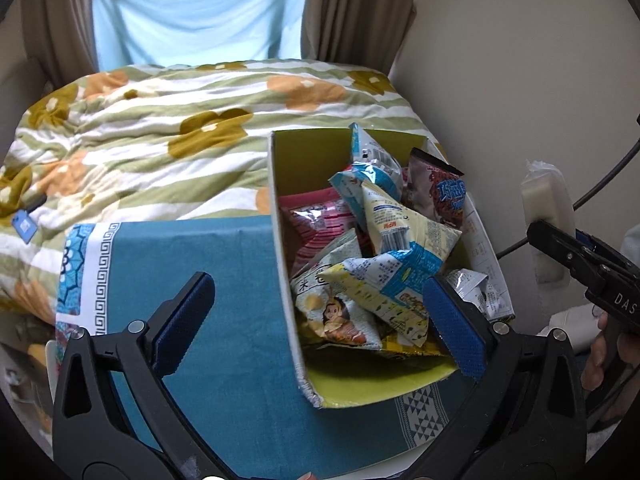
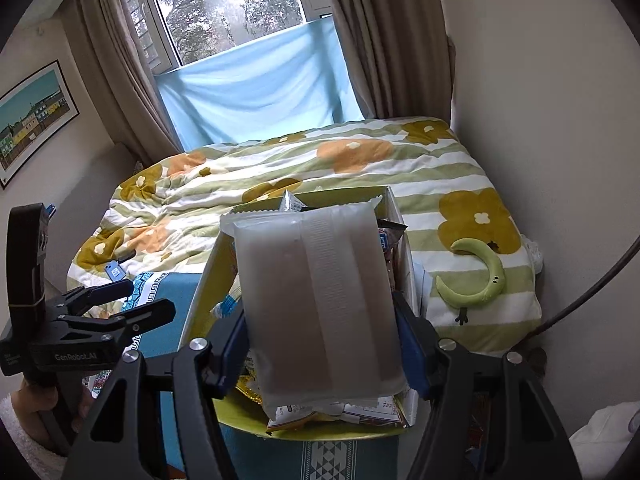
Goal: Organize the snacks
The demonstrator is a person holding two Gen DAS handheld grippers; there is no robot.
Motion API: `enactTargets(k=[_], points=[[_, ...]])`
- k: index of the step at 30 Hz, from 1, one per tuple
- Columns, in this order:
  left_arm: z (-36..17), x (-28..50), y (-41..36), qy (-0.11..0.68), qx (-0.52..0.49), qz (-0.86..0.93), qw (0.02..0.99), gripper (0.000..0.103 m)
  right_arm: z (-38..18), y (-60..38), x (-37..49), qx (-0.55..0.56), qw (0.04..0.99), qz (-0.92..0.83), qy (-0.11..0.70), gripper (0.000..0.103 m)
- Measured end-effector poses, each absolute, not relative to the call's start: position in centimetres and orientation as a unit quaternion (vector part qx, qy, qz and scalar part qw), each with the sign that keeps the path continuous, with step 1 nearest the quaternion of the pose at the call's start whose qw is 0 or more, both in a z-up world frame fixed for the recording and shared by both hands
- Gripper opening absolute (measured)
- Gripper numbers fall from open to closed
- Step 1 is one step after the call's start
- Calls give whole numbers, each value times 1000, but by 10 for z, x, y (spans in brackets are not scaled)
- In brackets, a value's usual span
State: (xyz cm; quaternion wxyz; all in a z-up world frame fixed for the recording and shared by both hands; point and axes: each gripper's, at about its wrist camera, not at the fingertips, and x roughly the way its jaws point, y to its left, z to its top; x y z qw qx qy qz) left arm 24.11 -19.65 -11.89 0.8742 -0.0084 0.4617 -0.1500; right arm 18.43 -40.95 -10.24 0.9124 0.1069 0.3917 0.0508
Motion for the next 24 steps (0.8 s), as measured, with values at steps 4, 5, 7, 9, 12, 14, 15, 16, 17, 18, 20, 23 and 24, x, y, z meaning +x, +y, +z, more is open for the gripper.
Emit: enactTargets(k=[4,5,7,9,12,14,15,16,17,18,20,23,24], points=[[-117,237,-182,464,-31,-133,875,103,-101,-407,194,108,910,64,395,60],[-118,235,-180,464,-33,-130,875,103,-101,-408,199,105,909,68,397,60],[-119,232,-176,465,-30,-120,877,103,-100,-406,206,97,907,76,403,61],[-124,225,-172,468,-29,-111,876,103,-104,-402,214,87,905,83,409,65],[-136,215,-167,481,-30,-98,871,103,-119,-400,219,77,914,75,391,103],[-145,209,-163,490,-30,-95,866,103,-131,-402,220,80,910,74,401,103],[-149,206,-163,493,-28,-93,865,103,-137,-404,220,86,904,76,411,103],[-151,203,-161,495,-27,-92,864,103,-142,-405,219,93,899,78,420,103],[-152,201,-160,495,-26,-91,864,103,-146,-405,216,96,897,76,425,103],[-151,199,-158,493,-28,-92,865,103,-147,-405,212,95,897,73,426,103],[-145,194,-154,484,-32,-96,869,103,-147,-403,206,86,898,67,425,103],[-128,184,-149,462,-23,-105,880,103,-138,-398,195,80,903,63,418,103],[-120,180,-146,453,-20,-107,885,103,-132,-397,191,79,906,62,412,103]])
